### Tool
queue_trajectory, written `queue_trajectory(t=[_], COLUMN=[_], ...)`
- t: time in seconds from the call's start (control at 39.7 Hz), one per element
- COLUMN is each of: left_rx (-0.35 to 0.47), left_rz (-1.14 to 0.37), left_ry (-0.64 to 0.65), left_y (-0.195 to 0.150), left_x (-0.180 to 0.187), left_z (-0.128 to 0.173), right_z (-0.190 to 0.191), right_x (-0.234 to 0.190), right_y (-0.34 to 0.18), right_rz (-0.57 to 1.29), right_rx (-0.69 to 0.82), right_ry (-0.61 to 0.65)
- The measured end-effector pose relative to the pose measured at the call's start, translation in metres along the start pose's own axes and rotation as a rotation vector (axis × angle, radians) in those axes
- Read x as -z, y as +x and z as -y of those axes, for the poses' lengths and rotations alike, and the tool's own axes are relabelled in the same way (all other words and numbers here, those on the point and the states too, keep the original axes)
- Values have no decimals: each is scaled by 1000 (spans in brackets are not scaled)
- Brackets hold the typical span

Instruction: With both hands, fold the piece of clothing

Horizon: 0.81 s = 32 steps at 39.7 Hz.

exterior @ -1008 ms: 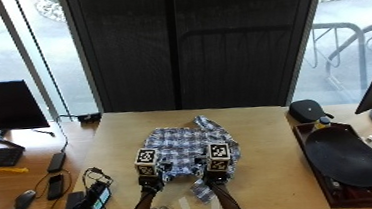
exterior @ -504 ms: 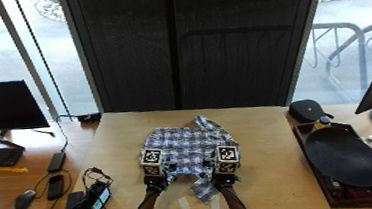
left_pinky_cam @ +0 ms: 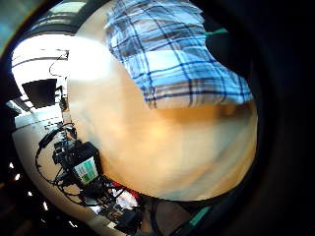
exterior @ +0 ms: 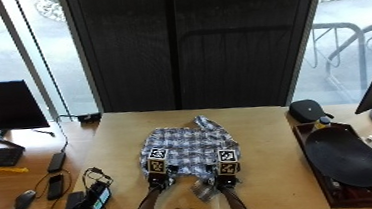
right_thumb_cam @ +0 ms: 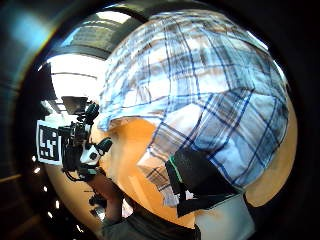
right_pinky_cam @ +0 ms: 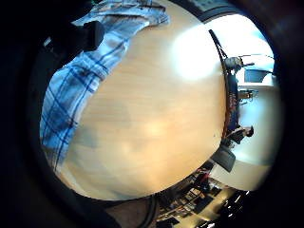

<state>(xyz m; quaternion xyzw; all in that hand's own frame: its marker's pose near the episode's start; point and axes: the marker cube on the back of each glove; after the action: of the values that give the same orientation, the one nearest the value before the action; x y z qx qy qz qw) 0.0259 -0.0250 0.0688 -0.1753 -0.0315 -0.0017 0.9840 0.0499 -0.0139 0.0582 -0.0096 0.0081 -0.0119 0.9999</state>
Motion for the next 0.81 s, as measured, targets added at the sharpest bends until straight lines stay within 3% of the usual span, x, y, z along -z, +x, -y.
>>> queue_trajectory(t=[0.23, 0.38, 0.58, 0.81], left_rx=[-3, 34, 59, 67], left_rz=[2, 29, 78, 144], left_ry=[22, 173, 253, 490], left_y=[-2, -5, -6, -18], left_x=[-12, -7, -5, 17], left_z=[9, 19, 23, 48], right_z=[-3, 1, 5, 22], right_x=[-17, -18, -9, 9], right_y=[3, 5, 6, -3], right_rz=[-37, -35, -119, -229], right_rx=[0, 5, -11, 92], right_ry=[-137, -124, -50, 113])
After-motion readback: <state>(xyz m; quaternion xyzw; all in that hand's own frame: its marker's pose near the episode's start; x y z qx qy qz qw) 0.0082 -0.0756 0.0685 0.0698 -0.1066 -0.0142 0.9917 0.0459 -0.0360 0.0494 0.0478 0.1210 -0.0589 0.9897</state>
